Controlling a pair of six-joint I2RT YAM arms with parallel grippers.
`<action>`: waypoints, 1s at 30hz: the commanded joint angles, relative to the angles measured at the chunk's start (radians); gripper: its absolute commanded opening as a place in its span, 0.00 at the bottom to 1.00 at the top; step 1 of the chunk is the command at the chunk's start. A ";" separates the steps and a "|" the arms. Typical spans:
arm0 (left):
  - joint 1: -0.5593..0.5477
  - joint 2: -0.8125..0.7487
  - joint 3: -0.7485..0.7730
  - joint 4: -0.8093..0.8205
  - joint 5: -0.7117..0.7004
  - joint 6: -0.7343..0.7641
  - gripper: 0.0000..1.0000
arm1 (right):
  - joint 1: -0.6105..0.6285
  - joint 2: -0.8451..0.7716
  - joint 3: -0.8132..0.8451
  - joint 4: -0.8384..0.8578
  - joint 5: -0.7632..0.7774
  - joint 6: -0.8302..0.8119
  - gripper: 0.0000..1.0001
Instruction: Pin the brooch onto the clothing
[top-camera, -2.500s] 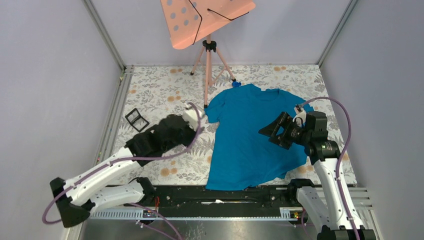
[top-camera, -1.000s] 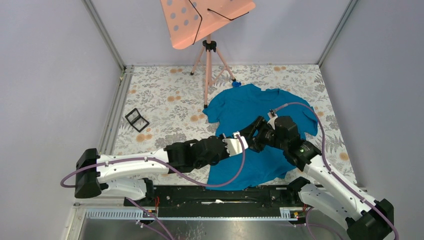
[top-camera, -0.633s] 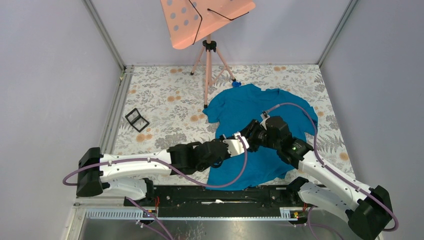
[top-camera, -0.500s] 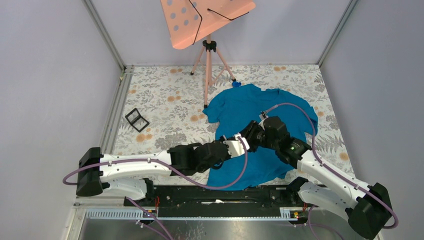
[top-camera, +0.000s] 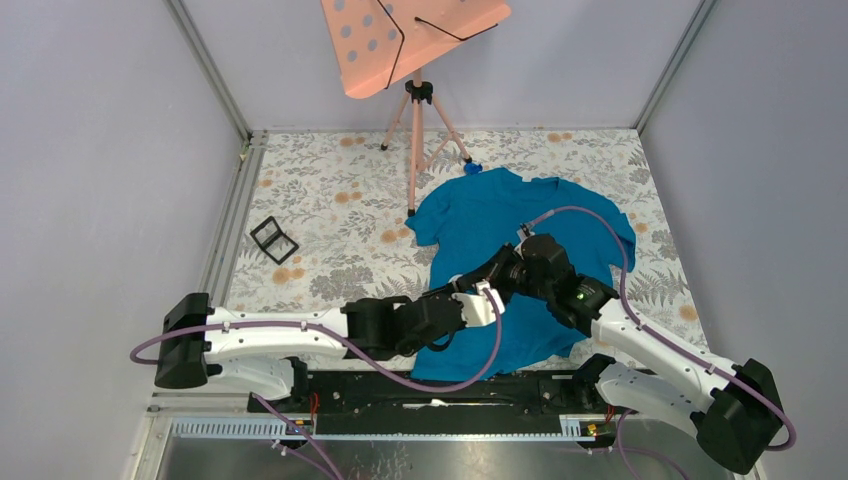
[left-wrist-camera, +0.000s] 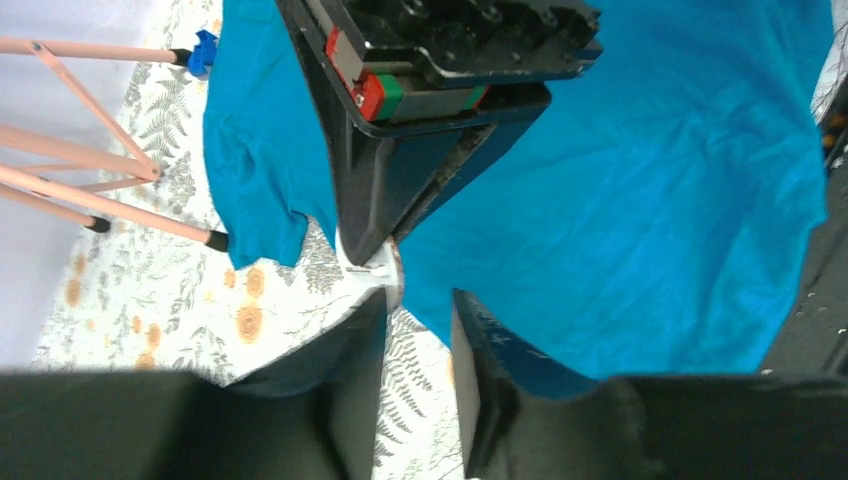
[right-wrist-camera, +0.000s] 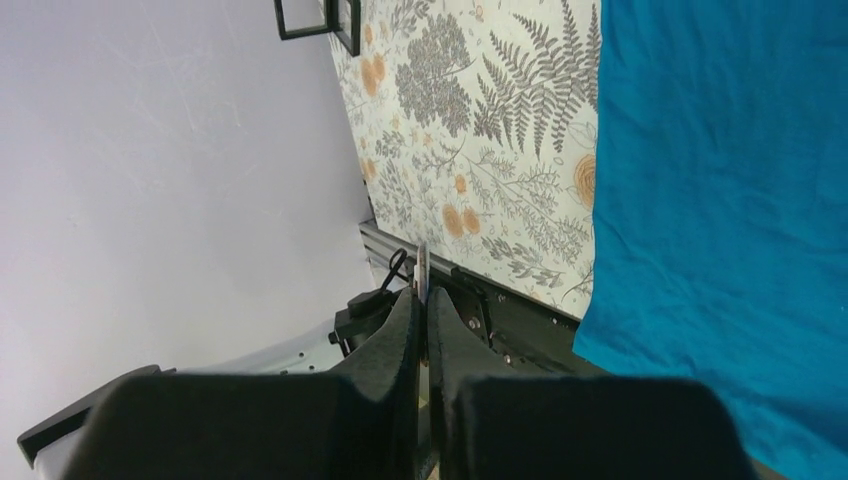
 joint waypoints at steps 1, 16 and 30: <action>-0.009 -0.032 0.013 0.052 -0.004 0.012 0.46 | 0.006 -0.016 0.034 0.030 0.085 -0.014 0.00; 0.145 -0.185 0.095 -0.060 0.331 -0.324 0.90 | -0.181 -0.097 0.101 -0.015 0.002 -0.327 0.00; 0.437 -0.346 -0.072 0.358 0.890 -0.818 0.92 | -0.212 -0.320 0.082 0.211 -0.373 -0.453 0.00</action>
